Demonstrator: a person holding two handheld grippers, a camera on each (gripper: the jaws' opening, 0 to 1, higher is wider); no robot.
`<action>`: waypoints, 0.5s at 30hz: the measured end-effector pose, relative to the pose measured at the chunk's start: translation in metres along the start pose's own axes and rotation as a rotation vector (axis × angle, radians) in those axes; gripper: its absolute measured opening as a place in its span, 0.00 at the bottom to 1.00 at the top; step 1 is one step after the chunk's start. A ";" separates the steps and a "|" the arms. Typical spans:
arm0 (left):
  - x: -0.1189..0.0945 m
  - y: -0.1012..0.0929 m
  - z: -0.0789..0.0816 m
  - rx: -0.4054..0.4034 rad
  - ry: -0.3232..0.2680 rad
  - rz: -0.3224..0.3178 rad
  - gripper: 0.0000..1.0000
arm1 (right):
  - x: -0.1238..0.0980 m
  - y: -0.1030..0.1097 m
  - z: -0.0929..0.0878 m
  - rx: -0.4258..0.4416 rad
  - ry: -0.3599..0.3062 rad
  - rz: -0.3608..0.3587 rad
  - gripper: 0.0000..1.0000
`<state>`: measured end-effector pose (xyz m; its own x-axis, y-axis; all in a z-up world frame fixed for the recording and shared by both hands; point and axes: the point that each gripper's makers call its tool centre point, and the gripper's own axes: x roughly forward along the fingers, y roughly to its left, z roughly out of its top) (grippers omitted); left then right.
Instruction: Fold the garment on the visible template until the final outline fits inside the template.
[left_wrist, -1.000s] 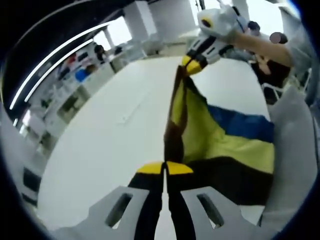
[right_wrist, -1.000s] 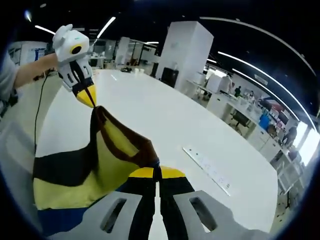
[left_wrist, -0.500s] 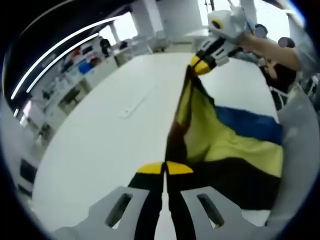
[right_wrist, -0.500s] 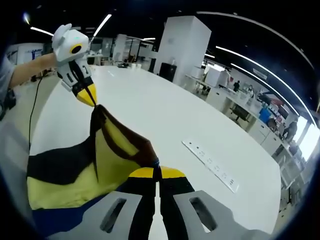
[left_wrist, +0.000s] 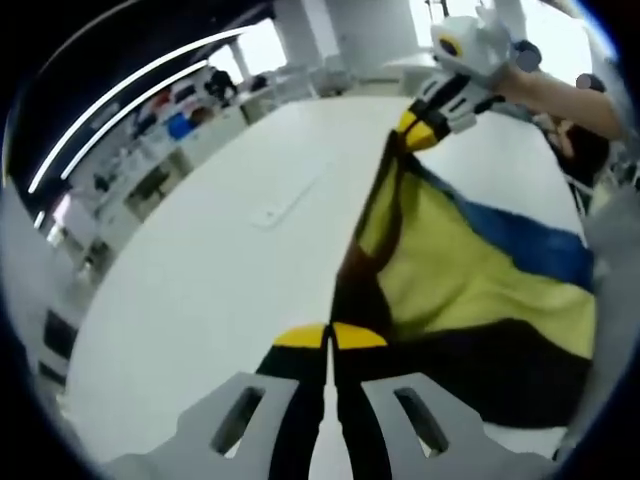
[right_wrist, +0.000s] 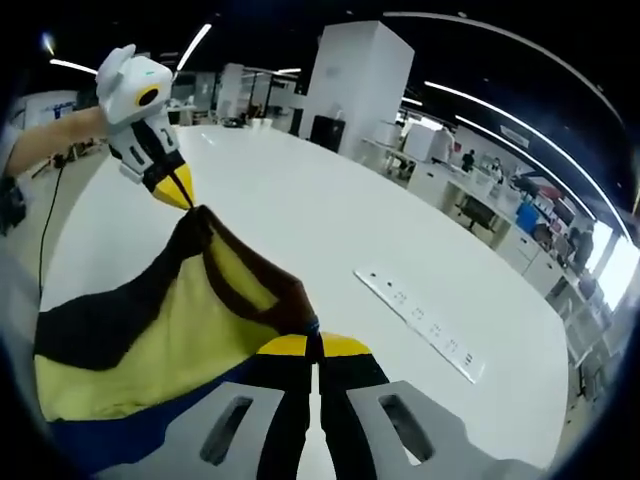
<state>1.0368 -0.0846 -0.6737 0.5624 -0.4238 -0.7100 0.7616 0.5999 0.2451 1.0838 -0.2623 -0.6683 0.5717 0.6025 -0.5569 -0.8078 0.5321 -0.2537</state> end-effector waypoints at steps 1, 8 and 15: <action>0.003 0.001 0.000 0.000 0.002 0.001 0.00 | 0.002 -0.001 -0.001 0.006 0.002 -0.001 0.02; 0.025 0.013 -0.001 0.013 0.019 0.014 0.00 | 0.019 -0.011 -0.014 0.039 0.028 -0.012 0.02; 0.039 0.008 -0.005 0.011 0.032 0.023 0.00 | 0.029 -0.011 -0.026 0.063 0.055 -0.020 0.02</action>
<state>1.0634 -0.0929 -0.7030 0.5696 -0.3880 -0.7246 0.7520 0.6018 0.2689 1.1058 -0.2656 -0.7022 0.5771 0.5589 -0.5955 -0.7849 0.5809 -0.2155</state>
